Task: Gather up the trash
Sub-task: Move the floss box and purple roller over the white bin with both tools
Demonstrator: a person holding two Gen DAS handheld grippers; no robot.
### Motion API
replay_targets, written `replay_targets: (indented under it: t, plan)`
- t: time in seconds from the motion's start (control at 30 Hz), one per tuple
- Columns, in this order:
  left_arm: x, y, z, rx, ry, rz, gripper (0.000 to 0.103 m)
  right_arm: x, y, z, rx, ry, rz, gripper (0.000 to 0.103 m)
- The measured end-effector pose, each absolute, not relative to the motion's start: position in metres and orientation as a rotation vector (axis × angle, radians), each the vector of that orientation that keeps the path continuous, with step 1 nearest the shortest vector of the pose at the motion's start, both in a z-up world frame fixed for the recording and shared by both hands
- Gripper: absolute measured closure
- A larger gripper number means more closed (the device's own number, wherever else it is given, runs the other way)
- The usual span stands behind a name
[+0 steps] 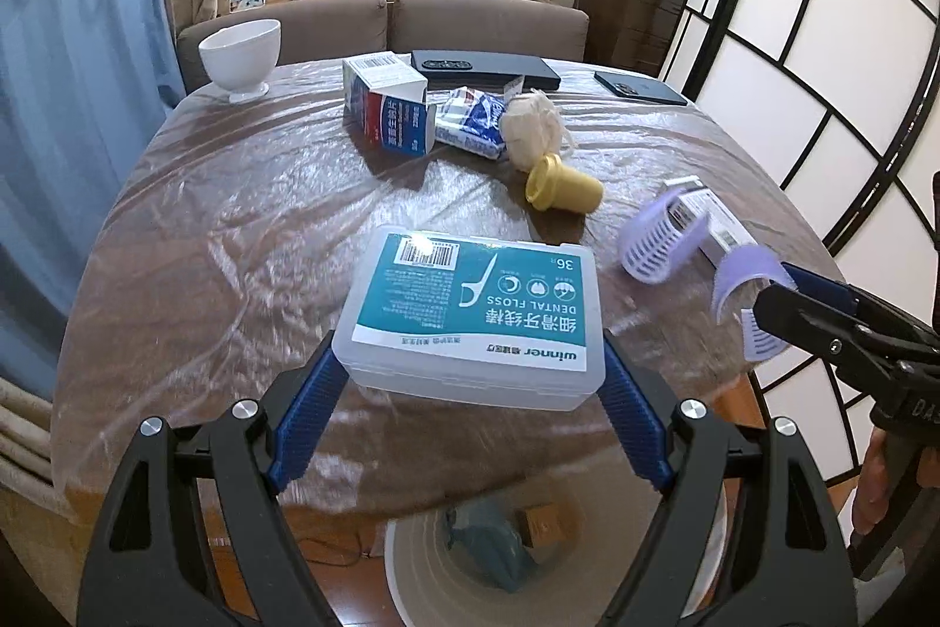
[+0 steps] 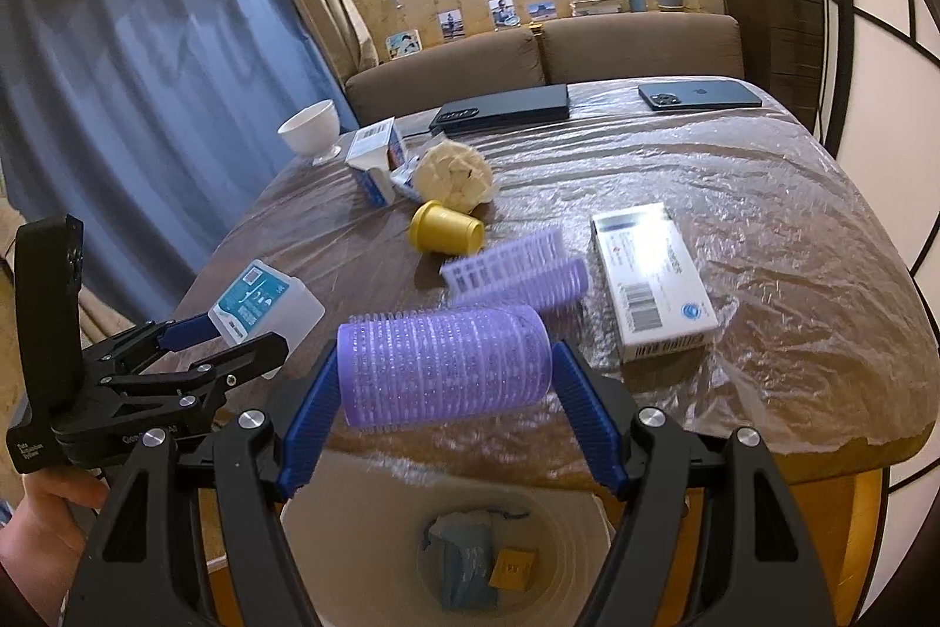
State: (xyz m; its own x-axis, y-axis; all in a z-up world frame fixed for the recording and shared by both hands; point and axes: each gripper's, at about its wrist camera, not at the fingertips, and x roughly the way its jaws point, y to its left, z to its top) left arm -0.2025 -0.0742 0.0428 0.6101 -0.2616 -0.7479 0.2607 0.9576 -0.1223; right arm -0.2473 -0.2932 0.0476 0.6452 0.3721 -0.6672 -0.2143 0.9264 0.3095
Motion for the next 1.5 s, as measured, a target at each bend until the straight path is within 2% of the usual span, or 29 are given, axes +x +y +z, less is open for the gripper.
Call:
replay_targets:
  t: [0.53, 1.5]
  plan:
    - [-0.250, -0.082, 0.046, 0.005, 0.883, -0.304, 0.019, -0.280, -0.297, 0.043, 0.180, 0.838, 0.400, 0.033]
    - [-0.287, -0.100, 0.009, 0.064, 0.987, -0.314, 0.019, -0.310, -0.300, 0.005, 0.131, 0.956, 0.416, 0.033]
